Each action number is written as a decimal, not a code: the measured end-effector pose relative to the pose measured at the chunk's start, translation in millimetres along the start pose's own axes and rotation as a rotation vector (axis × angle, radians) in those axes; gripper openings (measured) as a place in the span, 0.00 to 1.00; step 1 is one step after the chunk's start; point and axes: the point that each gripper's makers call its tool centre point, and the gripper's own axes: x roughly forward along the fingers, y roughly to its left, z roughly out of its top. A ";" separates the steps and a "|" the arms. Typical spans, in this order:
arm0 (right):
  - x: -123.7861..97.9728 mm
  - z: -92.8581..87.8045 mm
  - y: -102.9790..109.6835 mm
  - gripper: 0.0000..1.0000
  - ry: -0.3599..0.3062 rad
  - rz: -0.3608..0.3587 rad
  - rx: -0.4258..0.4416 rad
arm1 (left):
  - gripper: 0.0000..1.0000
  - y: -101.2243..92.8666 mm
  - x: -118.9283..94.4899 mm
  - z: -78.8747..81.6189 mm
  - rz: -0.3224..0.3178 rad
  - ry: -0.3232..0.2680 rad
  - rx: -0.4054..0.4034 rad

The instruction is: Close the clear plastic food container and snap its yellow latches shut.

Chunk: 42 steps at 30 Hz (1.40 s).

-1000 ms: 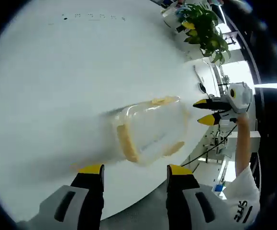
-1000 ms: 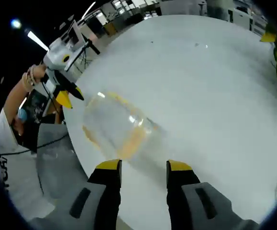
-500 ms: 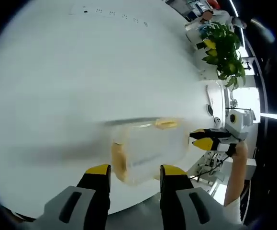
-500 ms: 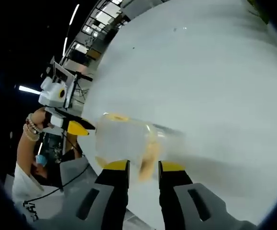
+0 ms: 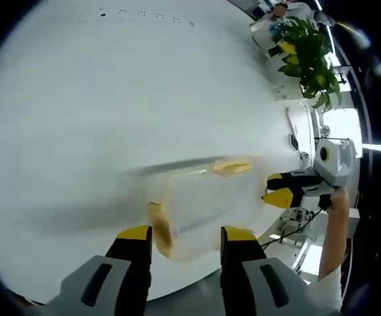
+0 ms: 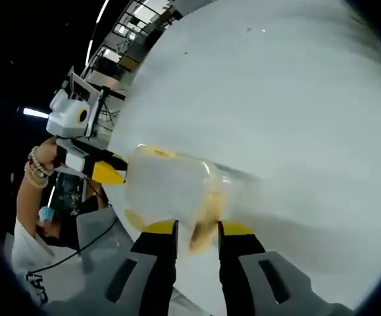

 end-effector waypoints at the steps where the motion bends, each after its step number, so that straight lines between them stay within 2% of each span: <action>1: 0.1 0.1 -0.1 0.21 0.001 0.000 -0.001 | 0.34 -2.0 2.1 -3.8 0.009 -0.002 0.004; 7: 0.6 3.2 -2.5 0.21 0.007 -0.005 -0.004 | 0.30 5.1 6.6 -3.8 0.055 0.015 0.021; 17: 1.5 -1.3 0.1 0.20 0.008 0.006 -0.019 | 0.30 7.4 8.7 0.0 0.108 0.034 0.045; 23: 1.7 -2.8 0.7 0.20 -0.002 0.026 -0.019 | 0.28 7.5 10.3 -3.0 0.092 0.046 0.075; 31: 1.8 -3.1 2.1 0.19 0.000 0.027 -0.030 | 0.26 4.6 12.3 -5.6 0.088 0.047 0.071; 32: 1.5 -2.9 1.6 0.19 0.001 0.028 -0.028 | 0.25 13.0 10.9 -7.7 0.125 0.064 0.103; 33: 1.5 -3.0 1.7 0.19 0.003 0.031 -0.027 | 0.25 7.3 13.9 -2.7 0.089 0.045 0.075; 38: 1.6 -2.5 1.4 0.19 0.005 0.026 -0.028 | 0.25 -4.2 24.9 -6.7 0.081 0.047 0.080; 42: 2.0 -2.6 -0.2 0.18 0.001 0.047 0.009 | 0.25 -8.3 26.6 -8.8 0.081 0.046 0.078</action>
